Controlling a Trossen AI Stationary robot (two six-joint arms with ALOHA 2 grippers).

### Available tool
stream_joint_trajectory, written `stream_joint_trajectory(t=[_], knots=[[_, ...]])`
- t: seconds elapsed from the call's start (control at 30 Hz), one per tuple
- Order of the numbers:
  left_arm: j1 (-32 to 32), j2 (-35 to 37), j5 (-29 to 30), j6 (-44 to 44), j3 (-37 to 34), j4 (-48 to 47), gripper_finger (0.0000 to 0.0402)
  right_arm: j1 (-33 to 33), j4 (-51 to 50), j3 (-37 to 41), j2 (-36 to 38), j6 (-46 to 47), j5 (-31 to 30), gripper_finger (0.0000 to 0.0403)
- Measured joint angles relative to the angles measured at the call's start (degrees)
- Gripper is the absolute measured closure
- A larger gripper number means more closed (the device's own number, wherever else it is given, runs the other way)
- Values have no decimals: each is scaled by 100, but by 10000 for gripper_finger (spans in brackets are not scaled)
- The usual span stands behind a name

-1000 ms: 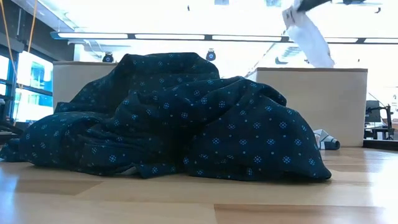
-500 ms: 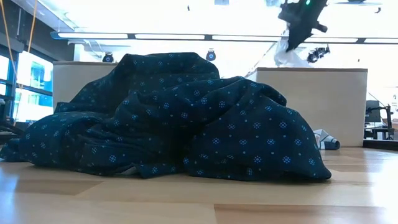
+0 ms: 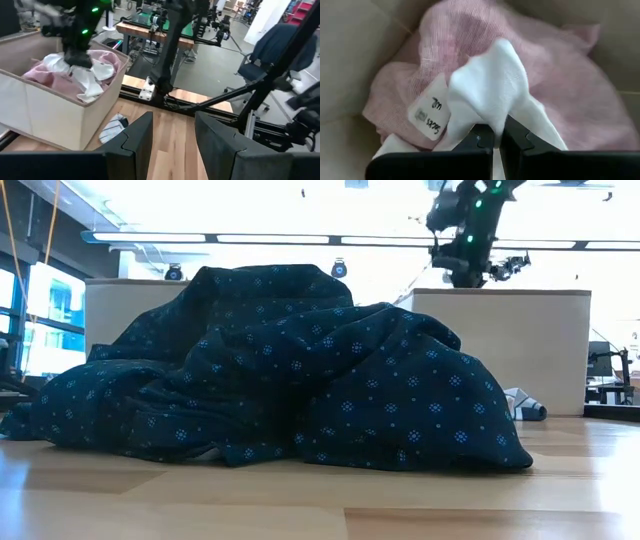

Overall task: Sort clothes
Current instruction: Put the white long sock into the top right laundry bin, then put the white-blue sock into the top right laundry bin

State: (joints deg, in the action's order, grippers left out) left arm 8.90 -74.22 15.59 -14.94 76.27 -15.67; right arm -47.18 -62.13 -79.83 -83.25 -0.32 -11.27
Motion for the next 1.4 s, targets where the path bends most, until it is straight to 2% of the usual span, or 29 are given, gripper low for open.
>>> stream_joint_trajectory(t=[0.2, 0.3, 0.4, 0.57, 0.77, 0.9, 1.03, 1.1, 1.2, 1.3, 1.4], knots=[[105, 0, 0, -2, 0, -122, 266, -143, -90, 2, -835, 5, 62, 392], [142, 1, 2, -106, 0, -280, 266, -218, -111, 2, -1193, -9, 272, 354], [142, 0, 0, -289, 0, -402, 266, -342, -434, -96, -1358, 124, 650, 295], [140, 2, 1, -383, 0, -470, 266, -385, -1011, -533, -1000, 324, 499, 211], [81, 2, 0, -287, 0, -467, 266, -19, -1302, -961, 86, 1104, 68, 194], [23, 2, 2, -80, 0, -462, 266, 837, -1253, -922, 928, 1649, 51, 198], [-48, 2, 2, 155, 0, -449, 266, 2341, -1048, -598, 1612, 2232, 39, 199], [-77, 2, 2, 153, 0, -449, 266, 3217, -1062, -313, 1837, 3039, 38, 199], [-81, 8, 2, -84, 0, -426, 266, 4478, -915, 189, 2005, 4320, 20, 199], [-81, 28, 12, 140, 0, -552, 266, 5447, -663, 719, 1962, 4988, -82, 199], [-99, 24, 57, 126, 0, -714, 266, 6111, -568, 1232, 1826, 6073, -625, 199]])
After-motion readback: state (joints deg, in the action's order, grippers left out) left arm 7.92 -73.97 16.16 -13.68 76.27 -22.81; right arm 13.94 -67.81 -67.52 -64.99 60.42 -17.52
